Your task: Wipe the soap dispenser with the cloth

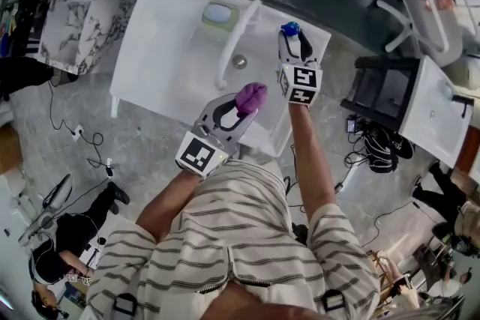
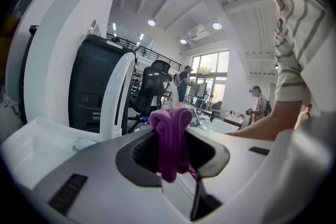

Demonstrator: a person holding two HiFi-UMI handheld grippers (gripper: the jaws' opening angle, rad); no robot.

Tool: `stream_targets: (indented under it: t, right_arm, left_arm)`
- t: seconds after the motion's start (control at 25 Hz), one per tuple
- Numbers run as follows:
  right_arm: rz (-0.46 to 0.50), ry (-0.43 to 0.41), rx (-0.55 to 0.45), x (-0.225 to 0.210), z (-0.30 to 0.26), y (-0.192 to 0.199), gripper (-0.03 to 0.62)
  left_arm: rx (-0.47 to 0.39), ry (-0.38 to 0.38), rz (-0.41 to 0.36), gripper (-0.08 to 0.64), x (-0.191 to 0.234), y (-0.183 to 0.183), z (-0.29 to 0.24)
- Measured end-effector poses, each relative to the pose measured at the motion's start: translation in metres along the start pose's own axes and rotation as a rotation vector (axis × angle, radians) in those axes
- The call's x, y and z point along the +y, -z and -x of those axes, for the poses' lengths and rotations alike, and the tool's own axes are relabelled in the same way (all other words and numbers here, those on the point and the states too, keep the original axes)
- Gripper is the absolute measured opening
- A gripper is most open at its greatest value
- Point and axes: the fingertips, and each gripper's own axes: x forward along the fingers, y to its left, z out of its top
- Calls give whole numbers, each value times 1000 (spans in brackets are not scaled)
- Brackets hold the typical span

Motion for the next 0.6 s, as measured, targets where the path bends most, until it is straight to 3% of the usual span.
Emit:
stream_targets:
  t: [0.04, 0.28, 0.6]
  right_arm:
    - [-4, -1, 5, 0, 1, 1, 210]
    - [-46, -2, -15, 3, 16, -4, 230]
    - [-73, -16, -81, 15, 69, -30, 212]
  left_arm:
    - [-2, -1, 0, 120, -1, -1, 1]
    - [-12, -14, -6, 120, -2, 3, 6]
    - [-26, -37, -46, 118, -13, -4, 17]
